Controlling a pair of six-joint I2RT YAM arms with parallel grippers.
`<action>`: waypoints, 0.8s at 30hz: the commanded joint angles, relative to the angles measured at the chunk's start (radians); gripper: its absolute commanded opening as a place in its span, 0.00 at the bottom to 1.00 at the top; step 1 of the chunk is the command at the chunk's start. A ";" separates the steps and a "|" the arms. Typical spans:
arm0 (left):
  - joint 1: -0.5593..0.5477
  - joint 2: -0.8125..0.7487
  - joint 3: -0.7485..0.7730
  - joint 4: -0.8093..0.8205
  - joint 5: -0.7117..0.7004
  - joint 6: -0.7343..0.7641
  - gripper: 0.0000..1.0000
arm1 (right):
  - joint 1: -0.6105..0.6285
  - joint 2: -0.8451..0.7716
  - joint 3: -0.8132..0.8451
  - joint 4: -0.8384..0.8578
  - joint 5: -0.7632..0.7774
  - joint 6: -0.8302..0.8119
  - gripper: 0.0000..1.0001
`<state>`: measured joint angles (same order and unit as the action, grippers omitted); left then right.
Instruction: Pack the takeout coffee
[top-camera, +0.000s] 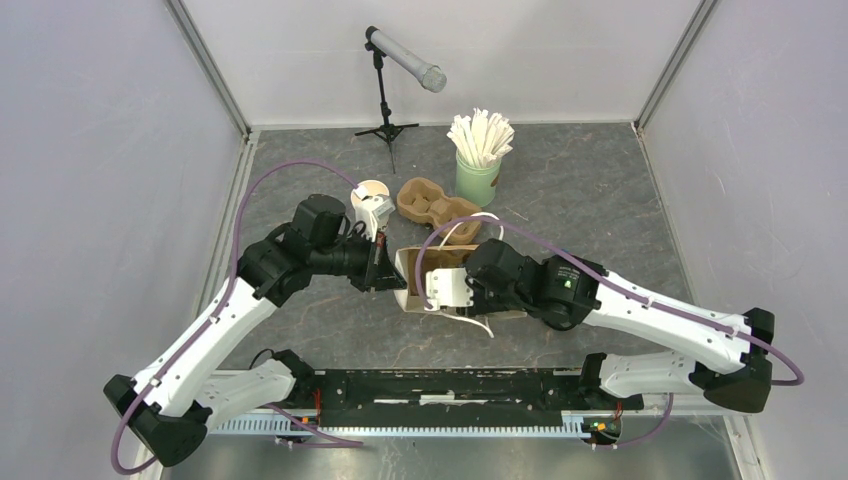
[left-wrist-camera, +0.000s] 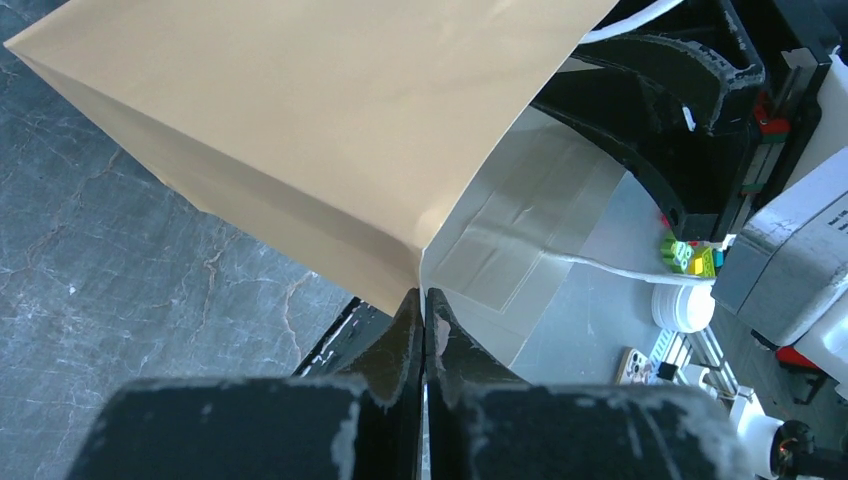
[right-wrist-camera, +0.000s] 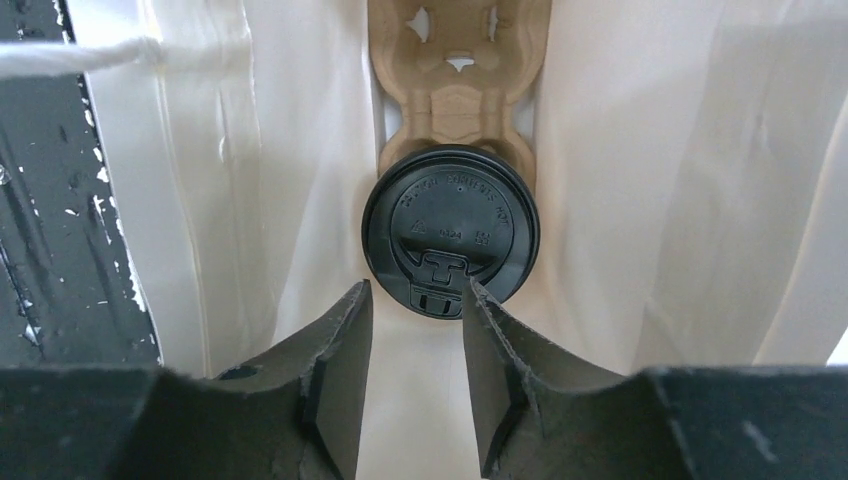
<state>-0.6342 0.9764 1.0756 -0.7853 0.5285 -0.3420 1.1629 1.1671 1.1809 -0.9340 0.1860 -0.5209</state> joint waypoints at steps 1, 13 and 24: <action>0.004 -0.027 0.011 0.009 0.001 -0.047 0.02 | 0.001 0.008 -0.006 0.080 0.036 0.001 0.40; 0.002 -0.048 -0.016 0.012 0.011 -0.042 0.02 | 0.000 -0.004 -0.160 0.314 0.117 -0.045 0.25; 0.004 -0.059 -0.016 0.011 0.018 -0.045 0.02 | -0.013 -0.033 -0.293 0.425 0.182 -0.043 0.23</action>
<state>-0.6342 0.9390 1.0565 -0.7914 0.5289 -0.3515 1.1618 1.1706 0.9257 -0.5869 0.3199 -0.5579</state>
